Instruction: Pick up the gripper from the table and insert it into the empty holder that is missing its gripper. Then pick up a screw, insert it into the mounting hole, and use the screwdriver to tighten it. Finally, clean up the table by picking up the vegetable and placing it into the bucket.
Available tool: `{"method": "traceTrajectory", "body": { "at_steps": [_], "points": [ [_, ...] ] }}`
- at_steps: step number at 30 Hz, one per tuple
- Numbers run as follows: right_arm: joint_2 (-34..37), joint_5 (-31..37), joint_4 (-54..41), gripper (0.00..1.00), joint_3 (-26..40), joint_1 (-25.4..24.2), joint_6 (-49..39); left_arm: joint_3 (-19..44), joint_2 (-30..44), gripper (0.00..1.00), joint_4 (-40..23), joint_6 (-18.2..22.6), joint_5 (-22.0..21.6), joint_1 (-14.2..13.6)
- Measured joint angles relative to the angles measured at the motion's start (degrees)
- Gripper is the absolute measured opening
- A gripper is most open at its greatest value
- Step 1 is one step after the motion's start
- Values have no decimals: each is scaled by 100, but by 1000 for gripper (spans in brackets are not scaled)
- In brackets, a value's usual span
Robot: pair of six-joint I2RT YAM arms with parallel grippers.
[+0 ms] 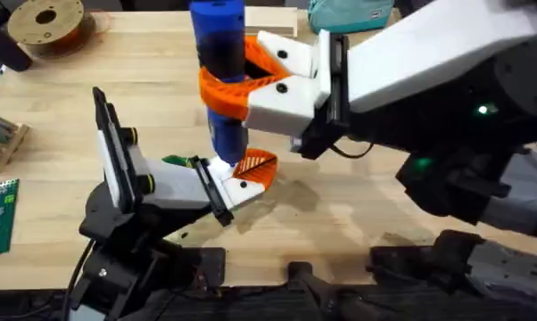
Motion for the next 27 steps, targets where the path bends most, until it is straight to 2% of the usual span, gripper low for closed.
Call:
{"method": "traceTrajectory", "body": {
  "at_steps": [27],
  "points": [
    [199, 84, 56, 31, 0, 11, 0, 0, 2, 7, -2, -11, -4, 0]
  ]
}}
